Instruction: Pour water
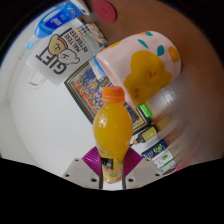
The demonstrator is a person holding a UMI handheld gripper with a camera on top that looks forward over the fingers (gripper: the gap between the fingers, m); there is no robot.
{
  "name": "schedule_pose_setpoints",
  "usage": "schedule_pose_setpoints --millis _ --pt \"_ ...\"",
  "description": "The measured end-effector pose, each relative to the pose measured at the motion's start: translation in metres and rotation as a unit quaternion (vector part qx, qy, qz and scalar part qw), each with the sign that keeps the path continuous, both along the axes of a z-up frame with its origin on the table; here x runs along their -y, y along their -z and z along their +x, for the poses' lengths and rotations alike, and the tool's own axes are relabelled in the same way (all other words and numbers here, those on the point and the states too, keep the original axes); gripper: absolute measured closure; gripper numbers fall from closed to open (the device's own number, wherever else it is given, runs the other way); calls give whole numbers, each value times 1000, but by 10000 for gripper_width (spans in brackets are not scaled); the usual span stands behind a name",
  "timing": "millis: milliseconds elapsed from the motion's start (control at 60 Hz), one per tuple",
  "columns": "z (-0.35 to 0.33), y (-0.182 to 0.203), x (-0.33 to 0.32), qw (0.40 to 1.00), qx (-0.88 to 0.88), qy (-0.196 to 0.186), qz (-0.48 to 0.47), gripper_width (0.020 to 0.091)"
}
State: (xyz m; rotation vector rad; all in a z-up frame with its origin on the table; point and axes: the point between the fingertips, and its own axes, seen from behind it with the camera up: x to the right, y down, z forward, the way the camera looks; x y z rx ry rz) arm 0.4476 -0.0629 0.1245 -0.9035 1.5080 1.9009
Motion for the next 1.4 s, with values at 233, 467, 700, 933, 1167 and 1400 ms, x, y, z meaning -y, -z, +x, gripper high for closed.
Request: schedule_pose_setpoints --millis 233,467,700,933,1167,1400 --pt "-23 -15 4 979 189 -70 -3 858" --pt "37 -62 7 808 586 -42 38 858" --pt "169 -41 6 563 826 14 -14 858" --pt "269 72 7 452 888 -8 -89 856" --pt "287 141 18 463 879 -6 -111 837" --pt "286 158 22 478 866 -37 -140 497"
